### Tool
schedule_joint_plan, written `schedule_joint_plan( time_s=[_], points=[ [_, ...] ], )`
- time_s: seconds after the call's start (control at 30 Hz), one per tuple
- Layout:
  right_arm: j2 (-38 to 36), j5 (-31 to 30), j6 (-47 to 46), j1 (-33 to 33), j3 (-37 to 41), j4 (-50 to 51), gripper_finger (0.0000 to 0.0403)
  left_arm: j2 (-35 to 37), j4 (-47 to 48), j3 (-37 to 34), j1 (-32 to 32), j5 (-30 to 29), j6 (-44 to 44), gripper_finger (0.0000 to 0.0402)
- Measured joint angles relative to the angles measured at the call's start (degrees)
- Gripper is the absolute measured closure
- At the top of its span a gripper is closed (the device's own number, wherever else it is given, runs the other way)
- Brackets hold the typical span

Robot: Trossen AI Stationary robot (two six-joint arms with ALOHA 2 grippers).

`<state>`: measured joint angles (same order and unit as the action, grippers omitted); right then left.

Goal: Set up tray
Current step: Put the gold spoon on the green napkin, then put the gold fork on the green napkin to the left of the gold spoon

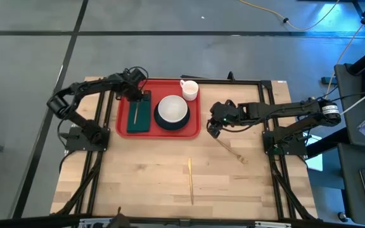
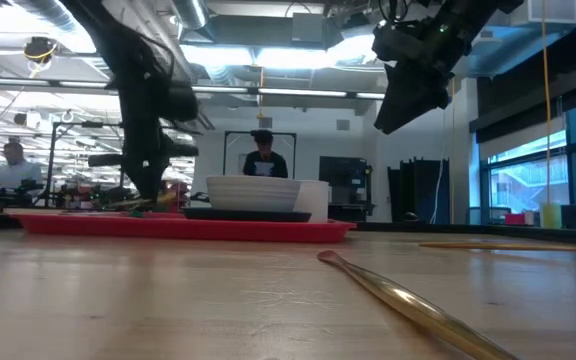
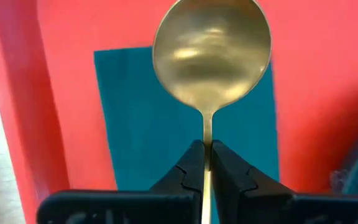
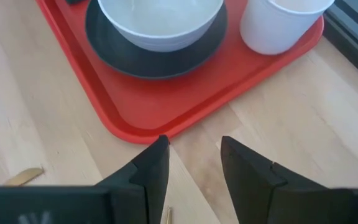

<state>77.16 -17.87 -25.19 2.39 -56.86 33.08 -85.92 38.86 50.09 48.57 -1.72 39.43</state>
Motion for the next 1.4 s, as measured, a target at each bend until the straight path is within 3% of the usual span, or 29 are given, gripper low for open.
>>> schedule_joint_plan(
  time_s=[0.47, 0.87, 1.03, 1.4],
  points=[
    [0.0, 0.0, 0.1, 0.0, 0.0, 0.9, 0.0256, -7.3, -2.6, 0.0, 0.5, 3.3, 5.4, 0.0391],
    [0.0, 0.0, 0.2, 0.0, 0.0, 2.2, 0.0256, -7.8, -2.0, 0.0, -0.2, 2.7, 7.5, 0.0386],
    [0.0, 0.0, 0.2, 0.0, 0.0, 2.3, 0.0256, -7.8, -0.1, 0.0, -0.1, -0.7, 8.5, 0.0365],
    [0.0, 0.0, 0.2, 0.0, 0.0, 2.4, 0.0256, -7.8, 0.0, 0.0, -0.2, -0.7, 5.8, 0.0301]
  ],
)
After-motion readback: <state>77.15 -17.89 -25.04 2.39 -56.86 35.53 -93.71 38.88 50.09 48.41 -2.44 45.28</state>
